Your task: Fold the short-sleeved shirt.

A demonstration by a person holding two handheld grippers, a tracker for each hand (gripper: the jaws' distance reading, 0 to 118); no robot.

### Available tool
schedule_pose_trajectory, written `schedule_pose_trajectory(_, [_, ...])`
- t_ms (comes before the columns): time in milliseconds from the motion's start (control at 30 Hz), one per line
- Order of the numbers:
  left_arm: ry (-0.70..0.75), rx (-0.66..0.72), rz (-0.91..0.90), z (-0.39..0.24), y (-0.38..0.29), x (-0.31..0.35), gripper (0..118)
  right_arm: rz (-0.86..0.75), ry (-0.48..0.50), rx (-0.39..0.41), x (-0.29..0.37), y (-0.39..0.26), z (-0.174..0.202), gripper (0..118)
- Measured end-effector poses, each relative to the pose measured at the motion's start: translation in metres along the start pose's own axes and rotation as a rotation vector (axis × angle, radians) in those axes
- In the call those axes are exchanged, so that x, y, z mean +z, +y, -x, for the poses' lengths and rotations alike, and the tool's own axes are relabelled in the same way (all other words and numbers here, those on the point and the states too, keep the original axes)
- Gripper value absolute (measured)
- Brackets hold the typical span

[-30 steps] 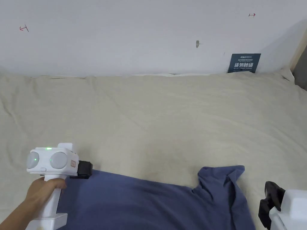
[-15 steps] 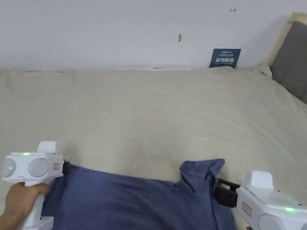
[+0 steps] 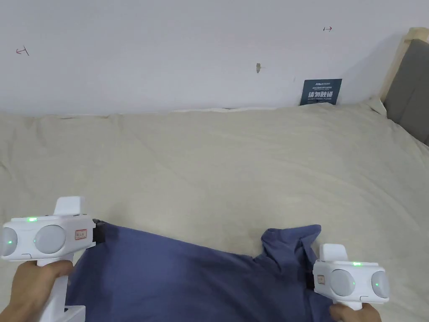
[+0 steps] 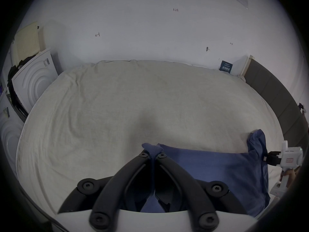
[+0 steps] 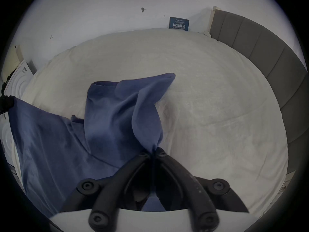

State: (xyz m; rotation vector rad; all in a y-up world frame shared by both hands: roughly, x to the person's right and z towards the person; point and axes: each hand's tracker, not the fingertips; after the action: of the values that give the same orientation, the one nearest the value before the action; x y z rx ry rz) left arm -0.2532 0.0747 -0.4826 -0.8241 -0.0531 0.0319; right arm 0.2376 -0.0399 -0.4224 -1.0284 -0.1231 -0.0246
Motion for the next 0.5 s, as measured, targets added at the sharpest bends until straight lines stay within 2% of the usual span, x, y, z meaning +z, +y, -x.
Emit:
schedule_pose_trajectory(100, [0.005, 0.023, -0.010, 0.002, -0.002, 0.012, 4, -0.039, 0.010, -0.010, 0.014, -0.001, -0.007, 4])
schedule_pose_trajectory(167, [0.006, 0.041, -0.022, 0.004, -0.005, 0.023, 4, -0.099, 0.000, -0.015, 0.042, -0.002, -0.007, 3])
schedule_pose_trajectory(267, [0.007, 0.062, -0.042, 0.012, -0.008, 0.038, 4, -0.175, 0.035, -0.006, 0.072, 0.004, -0.019, 3])
schedule_pose_trajectory(433, [0.007, 0.090, -0.120, 0.022, -0.002, 0.079, 4, -0.345, 0.033, 0.032, 0.144, 0.023, -0.026, 3])
schedule_pose_trajectory(500, [0.002, 0.107, -0.157, 0.022, 0.005, 0.101, 4, -0.408, 0.072, 0.028, 0.170, 0.035, -0.027, 3])
